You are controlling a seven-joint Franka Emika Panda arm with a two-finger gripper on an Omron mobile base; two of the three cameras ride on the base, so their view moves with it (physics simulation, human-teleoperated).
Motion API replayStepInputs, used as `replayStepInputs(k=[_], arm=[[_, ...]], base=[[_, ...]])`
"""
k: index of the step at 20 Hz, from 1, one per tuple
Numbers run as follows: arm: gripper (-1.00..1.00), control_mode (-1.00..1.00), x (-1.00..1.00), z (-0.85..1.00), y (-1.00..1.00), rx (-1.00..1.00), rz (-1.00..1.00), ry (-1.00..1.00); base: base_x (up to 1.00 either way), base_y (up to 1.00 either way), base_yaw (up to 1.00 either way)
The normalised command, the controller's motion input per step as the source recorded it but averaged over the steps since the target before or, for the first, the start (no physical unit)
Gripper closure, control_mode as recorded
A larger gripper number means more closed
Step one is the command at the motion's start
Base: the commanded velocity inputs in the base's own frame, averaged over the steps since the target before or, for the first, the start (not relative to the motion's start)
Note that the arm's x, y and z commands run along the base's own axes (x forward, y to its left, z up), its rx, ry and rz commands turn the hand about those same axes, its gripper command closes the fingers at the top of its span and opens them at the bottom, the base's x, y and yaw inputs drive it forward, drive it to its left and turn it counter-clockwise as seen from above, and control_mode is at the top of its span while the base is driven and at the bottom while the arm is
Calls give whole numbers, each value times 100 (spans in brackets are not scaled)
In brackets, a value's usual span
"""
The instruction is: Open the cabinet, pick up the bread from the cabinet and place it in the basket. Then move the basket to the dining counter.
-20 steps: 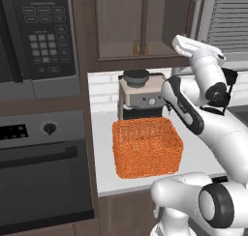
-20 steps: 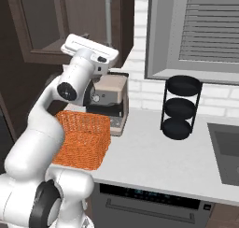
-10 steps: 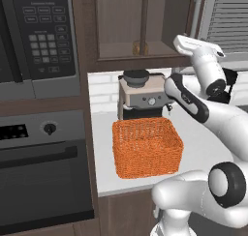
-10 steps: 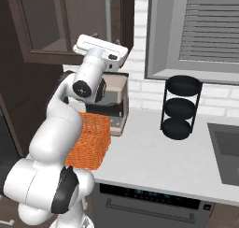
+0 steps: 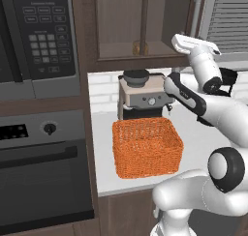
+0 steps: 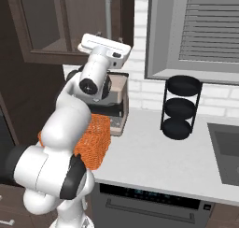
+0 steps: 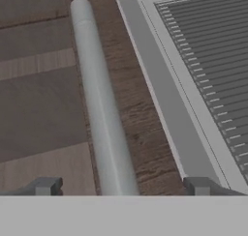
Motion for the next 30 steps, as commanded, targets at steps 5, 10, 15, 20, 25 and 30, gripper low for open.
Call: replayStepInputs(k=[5, 10, 15, 20, 25, 30], arm=[[100, -100, 5, 0, 0, 0, 0, 0], [100, -100, 0, 0, 0, 0, 0, 0], [100, -100, -3, 0, 3, 0, 0, 0], [100, -100, -60, 10, 0, 0, 0, -1], [100, -100, -100, 8, 8, -3, 0, -1], [100, -100, -100, 5, 27, -1, 0, 5]], base=[[0, 0, 0], [0, 0, 0], [0, 0, 0], [0, 0, 0], [0, 0, 0], [0, 0, 0]])
